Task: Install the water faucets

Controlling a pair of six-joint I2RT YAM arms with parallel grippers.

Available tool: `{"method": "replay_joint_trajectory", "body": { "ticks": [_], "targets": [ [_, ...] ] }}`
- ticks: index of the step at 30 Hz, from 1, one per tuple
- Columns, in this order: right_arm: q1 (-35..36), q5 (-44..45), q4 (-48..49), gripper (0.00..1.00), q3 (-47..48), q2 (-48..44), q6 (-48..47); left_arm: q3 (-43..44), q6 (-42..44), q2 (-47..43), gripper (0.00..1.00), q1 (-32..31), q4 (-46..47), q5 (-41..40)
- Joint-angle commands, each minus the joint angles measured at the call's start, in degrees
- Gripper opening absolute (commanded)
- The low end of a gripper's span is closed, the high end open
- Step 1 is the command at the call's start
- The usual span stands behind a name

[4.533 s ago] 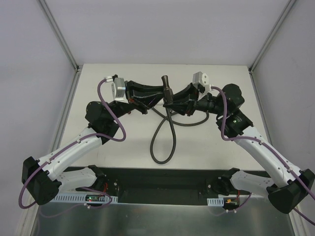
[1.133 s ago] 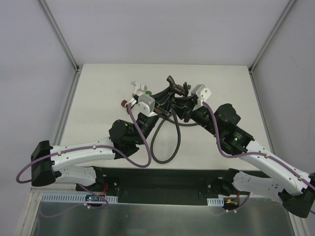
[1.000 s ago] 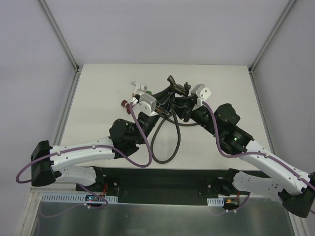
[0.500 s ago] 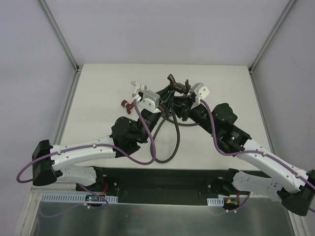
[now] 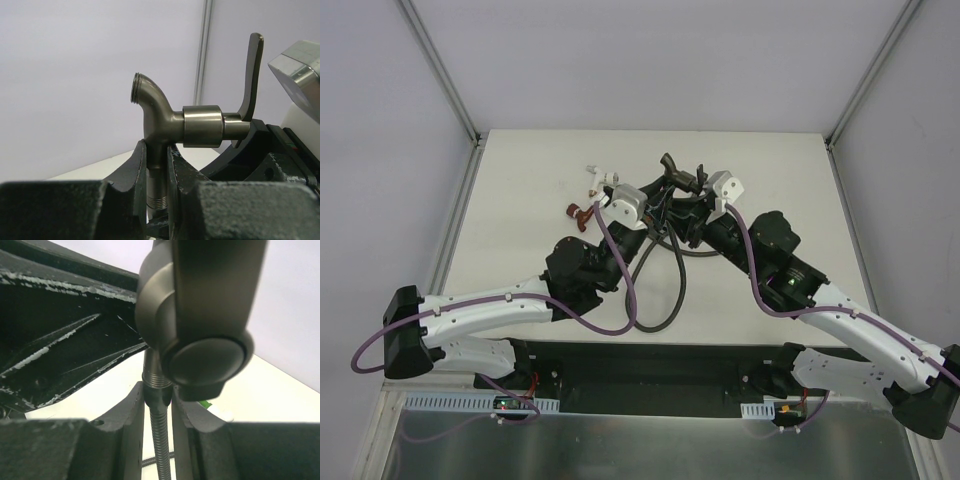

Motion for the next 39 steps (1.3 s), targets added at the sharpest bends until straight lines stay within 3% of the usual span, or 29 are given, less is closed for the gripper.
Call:
{"method": "replay_joint_trajectory", "body": {
  "ticks": [1,21,35,39],
  "targets": [
    [-0.7,0.1,9.2,0.02,0.9,-1.4,0.4,0.7,-1.1,-1.8,0.00,-1.4,-1.8,0.9],
    [-0.2,8.7,13.0,0.02,0.9,1.4,3.5,3.9,-3.2,4.3,0.00,-1.9,-2.5,-7.6],
    [-0.8,9.5,13.5,0.01,0.2,1.9,2.5,3.4,-2.2,3.7,0.00,-2.2,-2.2,-6.4],
    [-1.4,8.4,13.5,0.02,0.2,1.8,2.6,3.1,-2.3,2.0,0.17,-2.1,-3.4,-5.0]
  ]
}}
